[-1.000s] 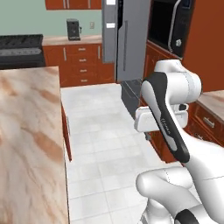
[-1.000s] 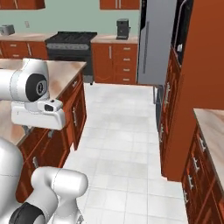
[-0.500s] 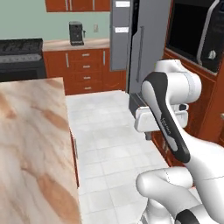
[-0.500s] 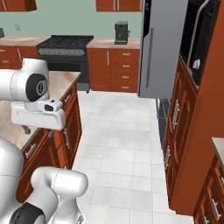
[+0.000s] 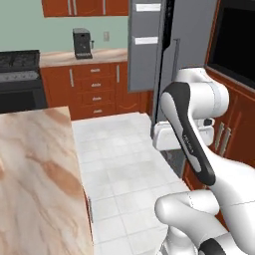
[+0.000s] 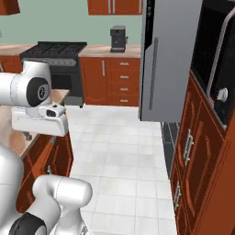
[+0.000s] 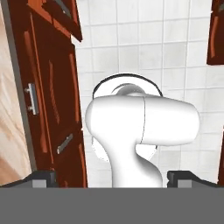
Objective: Gather the sweet potatos from the fridge and place them on a tray on the dining counter. Then gather the steaks from the fridge and place them on the other tray.
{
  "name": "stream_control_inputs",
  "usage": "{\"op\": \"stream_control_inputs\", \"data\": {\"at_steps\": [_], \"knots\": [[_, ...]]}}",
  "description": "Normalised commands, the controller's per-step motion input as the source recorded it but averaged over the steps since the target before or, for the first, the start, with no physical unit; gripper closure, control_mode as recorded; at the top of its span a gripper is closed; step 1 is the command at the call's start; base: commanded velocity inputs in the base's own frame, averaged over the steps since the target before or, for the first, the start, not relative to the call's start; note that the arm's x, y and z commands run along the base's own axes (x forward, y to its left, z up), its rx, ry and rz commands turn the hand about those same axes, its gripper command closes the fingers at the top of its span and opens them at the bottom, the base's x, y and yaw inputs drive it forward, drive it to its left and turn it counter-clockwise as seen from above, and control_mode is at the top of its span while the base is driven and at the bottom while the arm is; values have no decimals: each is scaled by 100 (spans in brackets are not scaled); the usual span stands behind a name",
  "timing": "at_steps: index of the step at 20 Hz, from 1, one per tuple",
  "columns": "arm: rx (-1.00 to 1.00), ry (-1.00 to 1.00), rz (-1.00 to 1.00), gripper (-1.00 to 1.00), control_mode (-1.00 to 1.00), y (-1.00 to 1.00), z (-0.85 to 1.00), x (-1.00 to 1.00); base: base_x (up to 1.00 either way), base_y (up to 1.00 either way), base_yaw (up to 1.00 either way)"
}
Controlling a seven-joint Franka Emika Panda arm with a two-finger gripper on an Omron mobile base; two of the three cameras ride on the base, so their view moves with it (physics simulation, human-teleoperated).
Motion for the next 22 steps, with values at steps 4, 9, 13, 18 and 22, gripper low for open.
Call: {"op": "stream_control_inputs", "data": {"at_steps": [4, 9, 13, 18, 22], "knots": [[0, 0, 0, -100, 100, 0, 0, 0, 100, 15, -7], [0, 0, 0, -100, 100, 0, 0, 0, 100, 16, -6], [0, 0, 0, -100, 100, 0, 0, 0, 100, 28, -5], [0, 0, 0, -100, 100, 0, 0, 0, 100, 35, -6], [0, 0, 0, -100, 100, 0, 0, 0, 100, 37, -7]]}}
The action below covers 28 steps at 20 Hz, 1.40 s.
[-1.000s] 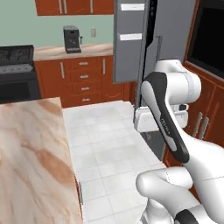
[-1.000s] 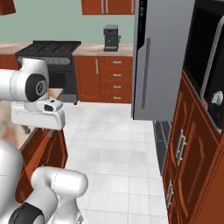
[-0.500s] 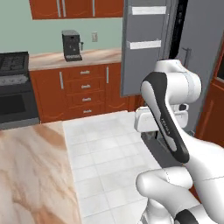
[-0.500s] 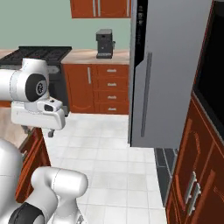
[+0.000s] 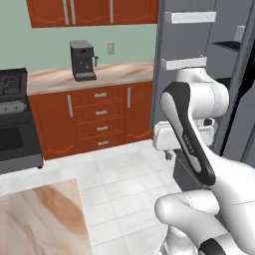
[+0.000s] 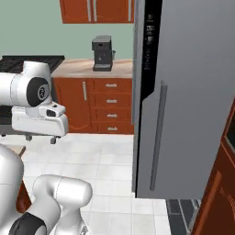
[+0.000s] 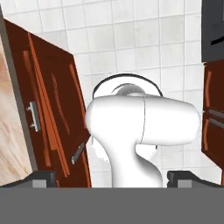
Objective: Gather the sweet potatos from the fridge and place them on a tray on the dining counter. Then gather the steaks from the fridge and place them on the other tray.
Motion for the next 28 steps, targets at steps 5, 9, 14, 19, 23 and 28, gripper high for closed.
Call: {"op": "stream_control_inputs", "data": {"at_steps": [5, 9, 14, 19, 23, 28], "knots": [[0, 0, 0, -100, 100, 0, 0, 0, 87, 20, -11], [0, 0, 0, -100, 100, 0, 0, 0, 68, 5, -33], [0, 0, 0, -100, 100, 0, 0, 0, 60, 14, -48], [0, 0, 0, -100, 100, 0, 0, 0, 44, 31, -63], [0, 0, 0, -100, 100, 0, 0, 0, 42, 45, -66], [0, 0, 0, -100, 100, 0, 0, 0, 47, 61, -67]]}}
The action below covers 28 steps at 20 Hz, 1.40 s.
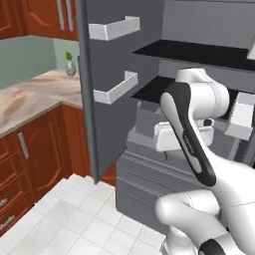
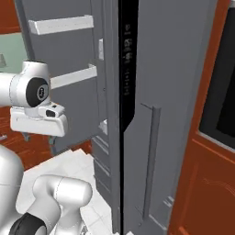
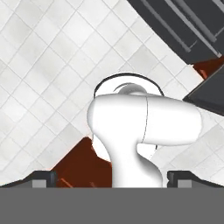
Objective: Gather the sweet potatos from the fridge and place them on a tray on the dining counter. Then gather the steaks from the fridge and place them on the other tray.
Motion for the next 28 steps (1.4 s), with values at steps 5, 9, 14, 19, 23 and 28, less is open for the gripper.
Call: {"op": "stream_control_inputs", "data": {"at_steps": [5, 9, 14, 19, 23, 28], "knots": [[0, 0, 0, -100, 100, 0, 0, 0, 57, 90, -60], [0, 0, 0, -100, 100, 0, 0, 0, 63, 92, -54], [0, 0, 0, -100, 100, 0, 0, 0, 42, 15, -63], [0, 0, 0, -100, 100, 0, 0, 0, 39, 12, -54], [0, 0, 0, -100, 100, 0, 0, 0, 34, 28, -36], [0, 0, 0, -100, 100, 0, 0, 0, 42, 26, -12]]}}
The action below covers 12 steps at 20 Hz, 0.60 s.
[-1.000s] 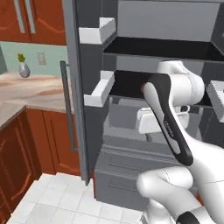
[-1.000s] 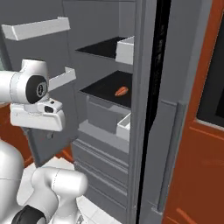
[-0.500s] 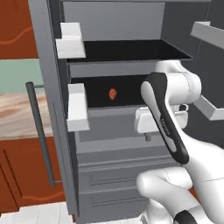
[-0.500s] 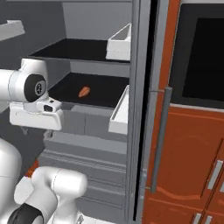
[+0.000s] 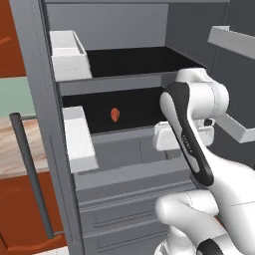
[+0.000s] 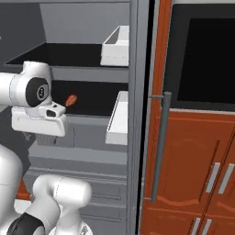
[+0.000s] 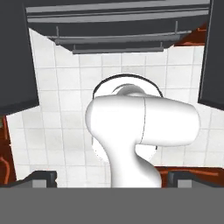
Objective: Gather the sweet potatos from the fridge and place them on a tray on the dining counter. Then gather the steaks from the fridge and place them on the other tray.
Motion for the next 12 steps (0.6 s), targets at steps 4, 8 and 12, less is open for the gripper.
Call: {"op": "stream_control_inputs", "data": {"at_steps": [4, 8, 12], "knots": [[0, 0, 0, -100, 100, 0, 0, 0, 63, 31, 9], [0, 0, 0, -100, 100, 0, 0, 0, 26, 32, 19], [0, 0, 0, -100, 100, 0, 0, 0, 2, 2, 22]]}}
